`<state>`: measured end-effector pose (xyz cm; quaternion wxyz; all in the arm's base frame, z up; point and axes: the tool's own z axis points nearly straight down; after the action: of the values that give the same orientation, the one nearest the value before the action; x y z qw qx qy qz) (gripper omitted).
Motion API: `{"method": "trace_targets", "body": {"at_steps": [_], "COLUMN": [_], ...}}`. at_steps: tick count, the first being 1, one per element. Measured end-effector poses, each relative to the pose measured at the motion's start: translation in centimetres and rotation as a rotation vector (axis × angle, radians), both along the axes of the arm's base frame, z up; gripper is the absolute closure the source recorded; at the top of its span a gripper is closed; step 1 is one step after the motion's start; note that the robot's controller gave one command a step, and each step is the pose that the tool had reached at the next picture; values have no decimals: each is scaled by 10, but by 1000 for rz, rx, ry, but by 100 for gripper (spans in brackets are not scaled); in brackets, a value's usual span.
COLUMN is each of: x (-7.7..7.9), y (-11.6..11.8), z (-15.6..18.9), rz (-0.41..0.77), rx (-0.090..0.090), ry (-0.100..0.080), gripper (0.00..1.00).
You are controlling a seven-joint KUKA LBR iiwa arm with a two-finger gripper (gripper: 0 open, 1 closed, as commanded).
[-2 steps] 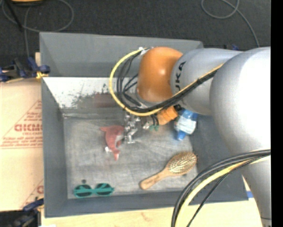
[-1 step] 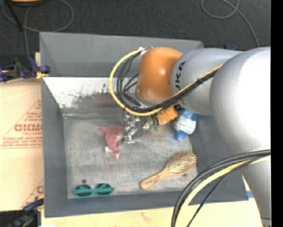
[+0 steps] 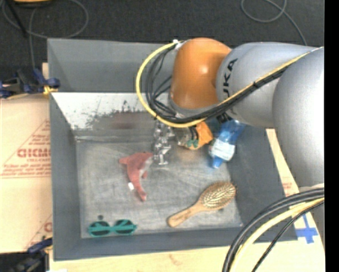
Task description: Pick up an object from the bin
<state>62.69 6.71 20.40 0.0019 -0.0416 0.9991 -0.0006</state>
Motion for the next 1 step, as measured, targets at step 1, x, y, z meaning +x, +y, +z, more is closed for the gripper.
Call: {"method": "trace_targets", "body": {"at_steps": [1], "x": [0], "y": [0], "z": [0], "rz": [0], "rx": [0], "ry": [0], "gripper": [100]}}
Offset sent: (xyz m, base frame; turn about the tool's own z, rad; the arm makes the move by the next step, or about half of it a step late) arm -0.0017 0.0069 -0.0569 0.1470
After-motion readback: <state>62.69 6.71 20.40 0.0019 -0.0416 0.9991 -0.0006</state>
